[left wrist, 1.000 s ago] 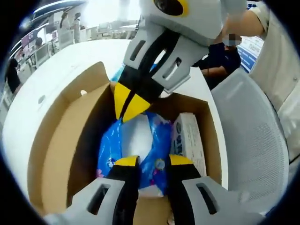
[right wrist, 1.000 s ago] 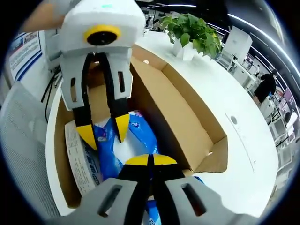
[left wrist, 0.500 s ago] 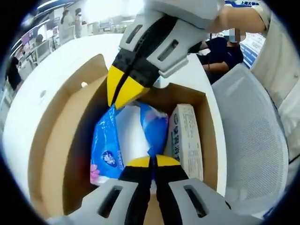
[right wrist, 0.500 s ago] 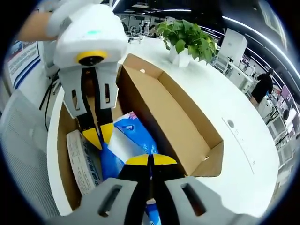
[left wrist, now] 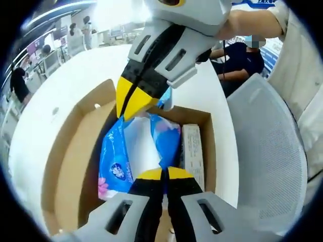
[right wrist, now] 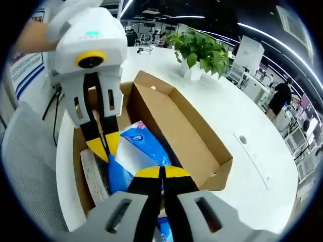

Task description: Operate the shoe box by opening the lid, removing the specified soft item, and placing it in the target area until the item is outside and the box remains undamaged.

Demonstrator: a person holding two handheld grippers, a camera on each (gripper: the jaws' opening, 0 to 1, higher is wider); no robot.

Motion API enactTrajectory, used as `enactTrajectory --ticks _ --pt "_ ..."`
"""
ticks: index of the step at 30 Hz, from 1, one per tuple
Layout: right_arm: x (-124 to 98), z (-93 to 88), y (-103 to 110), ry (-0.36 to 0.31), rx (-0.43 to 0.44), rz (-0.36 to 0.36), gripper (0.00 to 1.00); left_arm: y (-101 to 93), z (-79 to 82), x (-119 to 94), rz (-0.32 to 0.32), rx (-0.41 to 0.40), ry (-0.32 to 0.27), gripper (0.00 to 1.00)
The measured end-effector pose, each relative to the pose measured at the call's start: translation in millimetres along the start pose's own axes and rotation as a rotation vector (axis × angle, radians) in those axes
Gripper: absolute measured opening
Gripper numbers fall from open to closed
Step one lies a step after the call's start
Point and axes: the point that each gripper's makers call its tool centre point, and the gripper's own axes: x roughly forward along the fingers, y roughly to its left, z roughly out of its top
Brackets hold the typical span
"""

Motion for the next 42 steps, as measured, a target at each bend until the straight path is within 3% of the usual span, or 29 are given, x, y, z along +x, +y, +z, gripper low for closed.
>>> enactTrajectory --ticks 21,32,42 --pt "-52.6 26.9 -1.6 -0.084 -0.029 -0.045 0.0 -19.7 42.7 -40.2 0.051 0.033 0.017 0.0" --pt "-81.6 19.2 -8.0 -0.088 -0.025 -0.076 0.0 -31.9 69.0 -37.8 0.054 0.067 0.024 0.0" --pt "-106.5 0.8 -18.1 -0.075 -0.008 -0.103 0.0 -44.2 96.4 -23.1 0.039 0.099 0.014 0.0"
